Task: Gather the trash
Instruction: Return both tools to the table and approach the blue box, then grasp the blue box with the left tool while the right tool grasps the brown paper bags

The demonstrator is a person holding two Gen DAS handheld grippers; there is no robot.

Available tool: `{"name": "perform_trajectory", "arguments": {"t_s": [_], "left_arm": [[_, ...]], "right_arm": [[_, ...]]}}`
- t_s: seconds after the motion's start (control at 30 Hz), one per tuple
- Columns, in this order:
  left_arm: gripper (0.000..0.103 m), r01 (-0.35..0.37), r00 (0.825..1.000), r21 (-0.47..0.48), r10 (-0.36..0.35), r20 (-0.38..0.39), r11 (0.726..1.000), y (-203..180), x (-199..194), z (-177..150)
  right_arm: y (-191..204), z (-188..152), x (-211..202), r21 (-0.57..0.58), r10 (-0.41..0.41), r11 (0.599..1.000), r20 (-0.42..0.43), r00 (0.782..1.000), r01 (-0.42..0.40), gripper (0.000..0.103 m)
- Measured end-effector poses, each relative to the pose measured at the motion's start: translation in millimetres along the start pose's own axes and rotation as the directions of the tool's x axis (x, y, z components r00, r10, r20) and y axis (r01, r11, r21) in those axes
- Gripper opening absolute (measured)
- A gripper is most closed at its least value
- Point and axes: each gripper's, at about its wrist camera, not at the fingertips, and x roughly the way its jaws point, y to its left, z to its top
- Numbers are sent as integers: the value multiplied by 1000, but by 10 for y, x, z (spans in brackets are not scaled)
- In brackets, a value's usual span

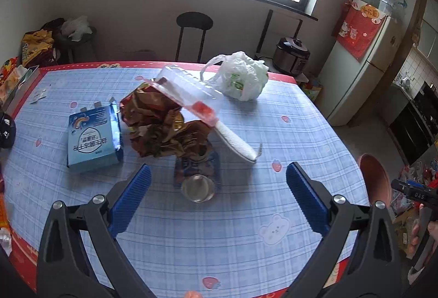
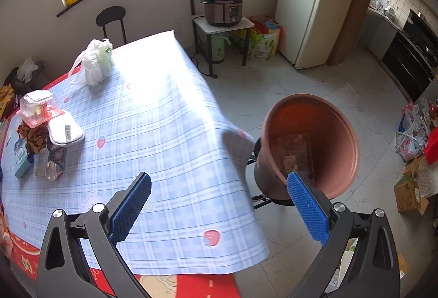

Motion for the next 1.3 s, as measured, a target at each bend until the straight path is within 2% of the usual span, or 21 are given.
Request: {"name": "perform_trajectory", "arguments": {"t_s": [0.23,0.33,0.47,0.57,0.7,0.73,0.8,0.83,0.9,1.03,1.1,1.2,1.3], "left_arm": [[97,-55,998,-122,57,14,991,1240,-181,-240],[97,-74,997,-164,76,1,984,1738,-230,-363],[97,-108,994,-201,104,-33,974,2225,-243,-470],[97,-89,995,-242,78,-55,966,2497,-142,-489],[97,-48,996,-326,22,-84,944,2775,193,-416],[97,-21,996,-356,-9,-85,934,2834,307,-397],[95,24,994,-441,-68,-85,897,2987,547,-382],[84,35,993,-474,-86,-86,880,3043,661,-371],[71,30,990,-510,-95,-102,860,3122,877,-341],[71,44,987,-556,-123,-105,830,3214,1146,-288],[71,51,984,-565,-138,-113,824,3237,1234,-277],[72,60,980,-546,-153,-127,836,3231,1325,-253],[72,75,977,-533,-168,-128,843,3228,1363,-254]], "right_arm": [[1046,41,100,-117,63,991,-11,998,-63,97],[1444,42,141,-148,119,982,-10,993,-119,97],[1921,50,217,-181,171,968,-24,985,-172,97],[2247,78,263,-222,184,957,-33,982,-186,97],[2561,99,281,-274,194,941,-38,980,-197,97],[2622,101,289,-290,192,937,-35,981,-194,97],[2736,108,321,-319,186,929,-31,982,-186,97],[2779,119,337,-330,192,924,-33,981,-192,97],[2857,150,363,-349,211,913,-35,977,-209,97],[3026,218,369,-403,282,876,-18,959,-265,97],[3169,235,382,-462,288,849,-5,958,-257,97],[3374,252,423,-540,301,800,-16,954,-261,97],[3542,220,440,-577,364,743,-77,928,-339,92]]}}
